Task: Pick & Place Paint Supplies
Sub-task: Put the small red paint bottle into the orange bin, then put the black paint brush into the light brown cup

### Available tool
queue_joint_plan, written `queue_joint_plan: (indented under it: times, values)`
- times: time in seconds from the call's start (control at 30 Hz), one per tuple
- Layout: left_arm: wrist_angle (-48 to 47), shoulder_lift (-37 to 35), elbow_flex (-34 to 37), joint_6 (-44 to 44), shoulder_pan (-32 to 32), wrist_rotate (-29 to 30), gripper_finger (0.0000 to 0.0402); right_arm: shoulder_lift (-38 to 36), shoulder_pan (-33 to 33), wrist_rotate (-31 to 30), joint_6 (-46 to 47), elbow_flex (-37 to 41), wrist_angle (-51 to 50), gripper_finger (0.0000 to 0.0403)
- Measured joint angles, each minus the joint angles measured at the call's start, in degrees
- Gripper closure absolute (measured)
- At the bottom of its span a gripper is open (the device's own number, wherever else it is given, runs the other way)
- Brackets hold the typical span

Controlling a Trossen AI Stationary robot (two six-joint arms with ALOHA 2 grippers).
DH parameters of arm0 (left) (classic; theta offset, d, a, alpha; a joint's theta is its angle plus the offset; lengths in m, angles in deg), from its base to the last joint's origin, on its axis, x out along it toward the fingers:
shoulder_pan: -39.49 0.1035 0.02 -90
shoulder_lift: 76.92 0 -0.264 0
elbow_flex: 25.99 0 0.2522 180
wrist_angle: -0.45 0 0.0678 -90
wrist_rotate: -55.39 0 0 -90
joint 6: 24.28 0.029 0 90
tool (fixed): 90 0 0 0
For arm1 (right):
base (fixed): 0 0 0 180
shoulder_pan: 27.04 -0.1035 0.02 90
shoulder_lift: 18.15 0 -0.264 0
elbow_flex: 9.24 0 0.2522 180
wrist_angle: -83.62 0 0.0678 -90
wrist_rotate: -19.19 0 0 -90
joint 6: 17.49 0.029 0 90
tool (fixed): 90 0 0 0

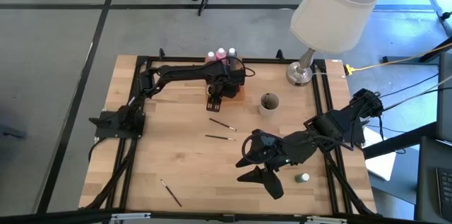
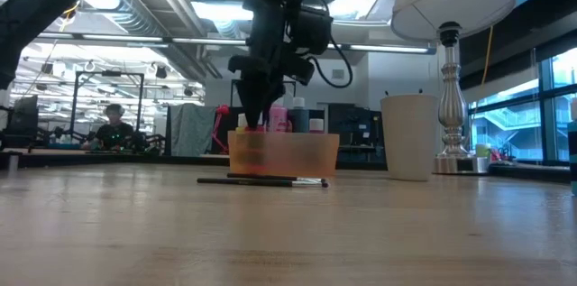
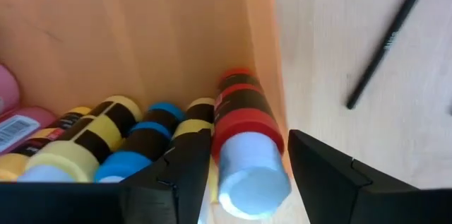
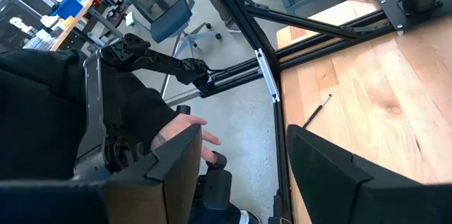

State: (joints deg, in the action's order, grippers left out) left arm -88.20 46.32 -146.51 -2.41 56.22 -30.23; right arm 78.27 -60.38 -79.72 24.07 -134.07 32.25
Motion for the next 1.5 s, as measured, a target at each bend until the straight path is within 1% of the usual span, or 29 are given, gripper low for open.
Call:
queue_joint_plan:
  times: [0.33, 0.53, 0.67, 1.07, 1.27, 1.4, 1.5]
  values:
    - [0.75, -2.98, -0.02, 0.32, -0.02, 1.07, 0.0215, 0.0, 0.0, 0.0, 0.0, 0.0, -0.71, 0.019]
    - [1.03, -3.56, -0.13, -0.04, 0.0, 6.41, 0.0215, 0.0, 0.0, 0.0, 0.09, 0.0, -1.22, 0.019]
    - [1.43, -4.5, -0.26, 0.06, 0.0, 7.67, 0.0215, 0.0, 0.0, 0.0, 0.17, 0.0, -1.3, 0.019]
    - [1.19, -8.15, -0.76, -0.13, -0.55, 8.28, 0.0215, 0.0, 0.0, 0.02, -0.07, 0.02, -2.5, 0.019]
    - [0.4, -11.67, -2.46, -0.26, -1.99, 12.92, 0.0215, 0.0, 0.0, 0.02, -0.44, 0.02, -2.61, 0.019]
    - [0.02, -16.93, -3.67, -1.91, -3.6, 11.35, 0.0215, 0.0, 0.0, 0.02, -2.68, 0.02, -2.71, 0.019]
    - [-0.02, -21.5, -3.67, -3.61, -4.98, 7.31, 0.0215, 0.0, 0.0, -0.02, -5.78, 0.02, -2.55, 0.019]
